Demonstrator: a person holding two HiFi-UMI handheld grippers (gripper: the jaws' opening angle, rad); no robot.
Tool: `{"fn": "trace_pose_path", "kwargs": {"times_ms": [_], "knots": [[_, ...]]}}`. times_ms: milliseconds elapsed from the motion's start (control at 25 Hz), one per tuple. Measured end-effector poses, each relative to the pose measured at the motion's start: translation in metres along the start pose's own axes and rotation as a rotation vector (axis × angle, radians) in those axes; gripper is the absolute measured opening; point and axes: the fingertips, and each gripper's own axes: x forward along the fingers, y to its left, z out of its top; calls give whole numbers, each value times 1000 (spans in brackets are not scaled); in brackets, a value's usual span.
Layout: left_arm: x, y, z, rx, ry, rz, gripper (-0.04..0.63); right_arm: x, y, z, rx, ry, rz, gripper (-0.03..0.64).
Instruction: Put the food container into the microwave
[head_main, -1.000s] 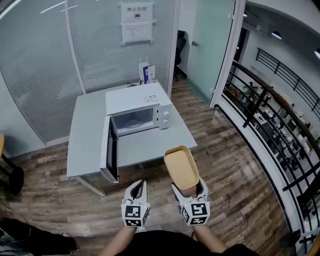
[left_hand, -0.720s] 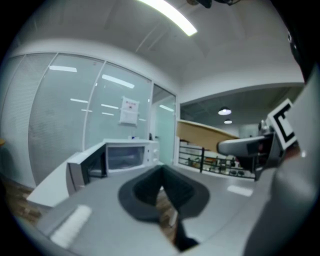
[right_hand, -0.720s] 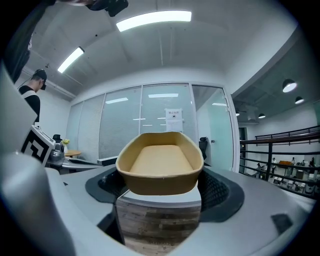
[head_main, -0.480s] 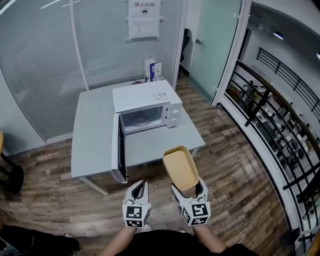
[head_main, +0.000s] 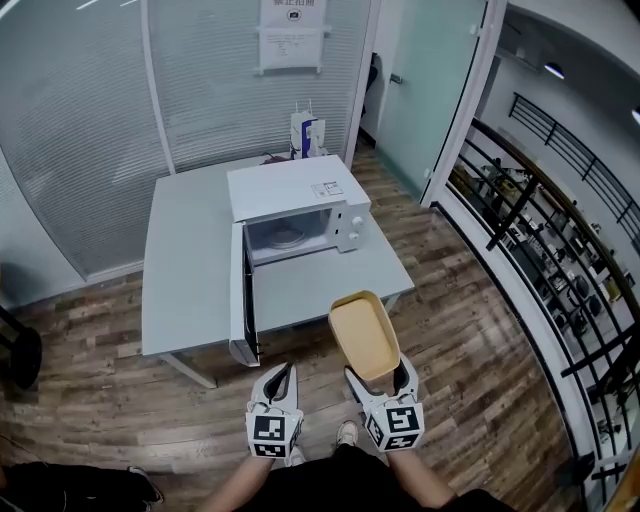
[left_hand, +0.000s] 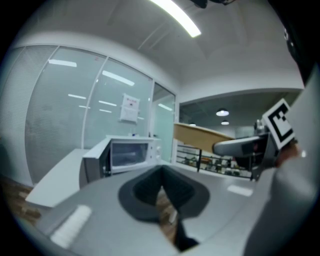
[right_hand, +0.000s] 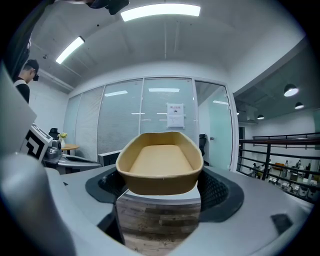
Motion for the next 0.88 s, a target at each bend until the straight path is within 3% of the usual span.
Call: {"fn": "trace_pose_path", "kwargs": {"times_ms": [480,880], "knots": [[44,-7,15,9,4,48,6,35,-40,11,3,-4,55,442],[105,-19,23,13,11,135,6,72,-101,7,19,1,117,442]]}}
